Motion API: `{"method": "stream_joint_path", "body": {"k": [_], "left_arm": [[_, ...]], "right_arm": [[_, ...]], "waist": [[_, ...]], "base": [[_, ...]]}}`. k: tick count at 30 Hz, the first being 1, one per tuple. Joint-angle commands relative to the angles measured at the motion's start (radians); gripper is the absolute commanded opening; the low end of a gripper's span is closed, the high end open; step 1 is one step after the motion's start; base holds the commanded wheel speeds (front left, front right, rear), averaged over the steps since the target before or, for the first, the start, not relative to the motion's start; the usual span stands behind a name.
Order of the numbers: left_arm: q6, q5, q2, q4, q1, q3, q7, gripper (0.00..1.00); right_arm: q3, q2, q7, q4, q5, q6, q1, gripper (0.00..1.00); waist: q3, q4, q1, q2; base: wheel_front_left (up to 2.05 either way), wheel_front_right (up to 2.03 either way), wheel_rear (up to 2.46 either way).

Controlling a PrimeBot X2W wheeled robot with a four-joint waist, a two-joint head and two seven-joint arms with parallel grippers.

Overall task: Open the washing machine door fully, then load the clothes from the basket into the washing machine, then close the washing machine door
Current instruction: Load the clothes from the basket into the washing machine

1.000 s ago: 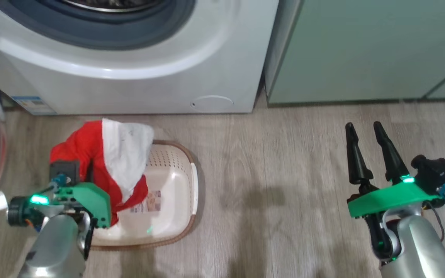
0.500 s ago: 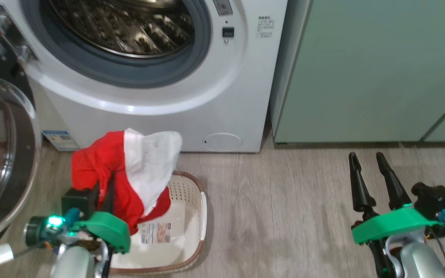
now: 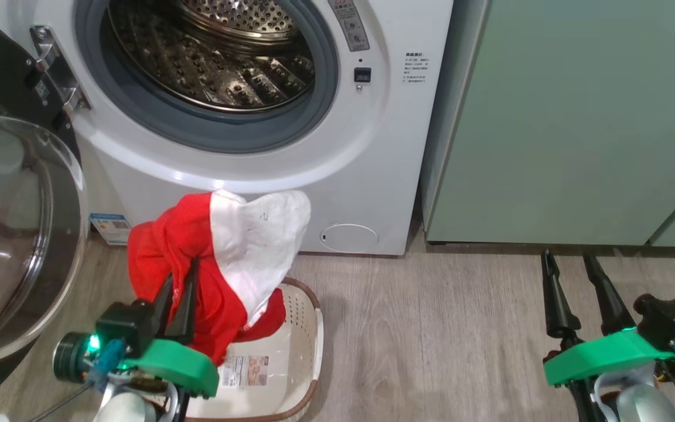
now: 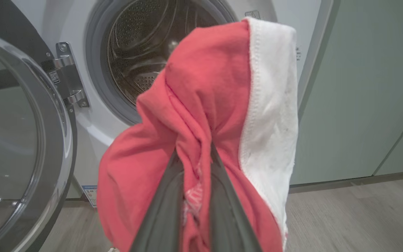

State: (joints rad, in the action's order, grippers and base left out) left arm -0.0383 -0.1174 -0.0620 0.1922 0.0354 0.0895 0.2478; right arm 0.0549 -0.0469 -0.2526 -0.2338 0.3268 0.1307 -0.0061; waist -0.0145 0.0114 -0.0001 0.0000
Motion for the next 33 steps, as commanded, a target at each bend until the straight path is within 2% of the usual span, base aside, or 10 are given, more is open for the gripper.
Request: {"method": "stream_joint_path", "body": {"k": [1, 16, 26, 33], "left_arm": [[-0.009, -0.008, 0.005, -0.068, 0.025, -0.05, 0.014, 0.0], [-0.039, -0.036, 0.012, -0.112, -0.003, -0.041, 0.014, 0.0], [-0.034, -0.047, 0.012, -0.118, 0.01, -0.036, 0.014, 0.0], [-0.028, -0.057, 0.012, -0.14, 0.05, -0.043, 0.014, 0.0]], "right_arm": [[-0.021, -0.004, -0.009, 0.036, -0.009, 0.0, -0.015, 1.0], [-0.017, -0.004, -0.009, 0.041, -0.011, 0.0, -0.008, 1.0], [-0.029, -0.004, -0.009, 0.037, -0.004, 0.0, -0.015, 1.0], [-0.031, -0.003, -0.009, 0.045, -0.011, 0.0, -0.025, 1.0]], "waist": [[-0.004, 0.001, 0.0001, 0.0], [-0.01, 0.004, 0.0001, 0.0], [0.0, -0.016, 0.0001, 0.0], [0.054, -0.052, 0.0001, 0.0]], "base": [[0.0, 0.0, 0.0], [0.0, 0.0, 0.0], [0.0, 0.0, 0.0], [0.0, 0.0, 0.0]]}}
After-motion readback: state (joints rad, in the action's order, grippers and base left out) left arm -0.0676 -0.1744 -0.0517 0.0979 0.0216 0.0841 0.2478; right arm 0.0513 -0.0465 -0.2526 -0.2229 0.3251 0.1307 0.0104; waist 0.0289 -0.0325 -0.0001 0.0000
